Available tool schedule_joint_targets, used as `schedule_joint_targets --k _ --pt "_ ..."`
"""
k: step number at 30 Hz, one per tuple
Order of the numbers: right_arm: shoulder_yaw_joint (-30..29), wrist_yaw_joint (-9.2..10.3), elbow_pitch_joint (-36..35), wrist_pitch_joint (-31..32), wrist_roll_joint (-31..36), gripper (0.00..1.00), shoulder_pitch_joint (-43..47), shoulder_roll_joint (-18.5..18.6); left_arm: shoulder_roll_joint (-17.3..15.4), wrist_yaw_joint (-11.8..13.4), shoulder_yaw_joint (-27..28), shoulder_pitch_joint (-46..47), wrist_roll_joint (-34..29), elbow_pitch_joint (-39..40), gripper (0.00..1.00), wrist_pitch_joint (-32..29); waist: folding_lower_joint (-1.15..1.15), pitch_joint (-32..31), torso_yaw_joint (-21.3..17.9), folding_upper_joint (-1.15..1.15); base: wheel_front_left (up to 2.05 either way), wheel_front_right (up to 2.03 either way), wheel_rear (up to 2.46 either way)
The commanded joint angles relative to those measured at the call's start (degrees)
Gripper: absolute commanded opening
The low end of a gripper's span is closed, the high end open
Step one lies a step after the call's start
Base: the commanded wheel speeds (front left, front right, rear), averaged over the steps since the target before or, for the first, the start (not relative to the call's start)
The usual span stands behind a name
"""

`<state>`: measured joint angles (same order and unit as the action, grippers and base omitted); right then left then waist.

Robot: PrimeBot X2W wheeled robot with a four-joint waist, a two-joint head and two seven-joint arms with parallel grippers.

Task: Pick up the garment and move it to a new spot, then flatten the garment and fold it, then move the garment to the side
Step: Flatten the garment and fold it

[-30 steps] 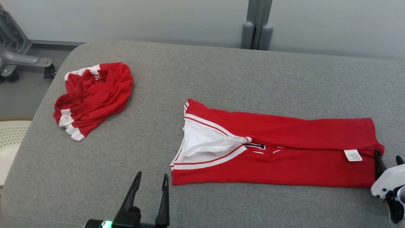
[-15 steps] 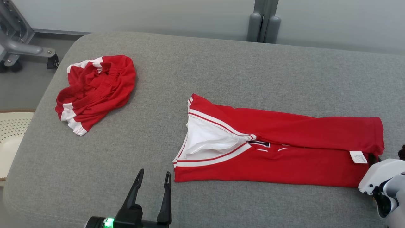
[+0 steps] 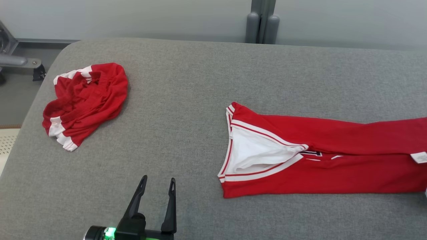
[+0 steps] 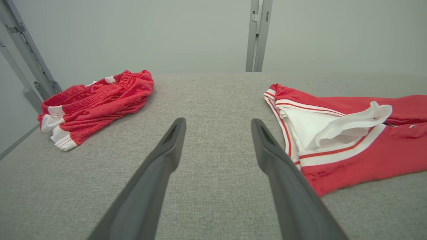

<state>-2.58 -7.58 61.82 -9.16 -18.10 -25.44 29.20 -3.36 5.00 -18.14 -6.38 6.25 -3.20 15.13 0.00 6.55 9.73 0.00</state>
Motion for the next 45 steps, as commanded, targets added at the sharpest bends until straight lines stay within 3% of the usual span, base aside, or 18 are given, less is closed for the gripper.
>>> schedule_joint_targets --k 1,9,13,20,29,36,45 --pt "-0.13 0.15 -0.28 0.1 1.21 0.0 -0.8 0.93 -0.03 -0.23 0.47 -0.16 -0.57 0.17 1.0 0.0 0.0 -0.06 -1.0 0.0 0.0 0.0 0.0" --pt "-1.17 0.14 -7.04 2.22 7.15 0.0 -3.17 -0.16 0.12 -0.9 0.88 -0.61 -0.93 -0.48 1.0 0.01 0.0 -1.43 -2.83 0.0 0.0 0.0 0.0" --pt "-2.35 0.13 -13.74 4.7 9.17 0.0 -1.41 -3.36 0.22 -1.04 0.76 -1.18 -0.66 -0.71 1.0 0.01 0.0 -2.64 -2.77 0.0 0.0 0.0 0.0" --pt "-4.37 0.11 -32.2 11.55 12.99 0.0 4.47 -11.16 0.35 -0.93 0.3 -1.67 -0.22 -1.08 1.0 0.01 0.0 -4.37 -1.09 0.0 0.0 0.0 0.0" --pt "-0.91 0.11 -51.82 19.81 14.6 0.0 11.35 -20.29 0.43 -1.26 -0.41 -1.21 0.16 -1.44 1.0 0.0 0.0 -4.29 2.63 0.0 0.0 0.0 0.0" --pt "3.54 0.11 -55.21 21.95 13.53 0.0 13.72 -24.12 0.45 -1.34 -0.89 -0.56 0.56 -1.9 1.0 0.0 0.0 -4.5 5.34 0.0 0.0 0.0 0.0" --pt "7.97 0.11 -48.38 20.1 11.97 0.0 11.9 -26.08 0.44 -1.47 -2.39 0.63 0.75 -2.46 1.0 0.0 0.0 -4.55 8.42 0.0 0.0 0.0 0.0"
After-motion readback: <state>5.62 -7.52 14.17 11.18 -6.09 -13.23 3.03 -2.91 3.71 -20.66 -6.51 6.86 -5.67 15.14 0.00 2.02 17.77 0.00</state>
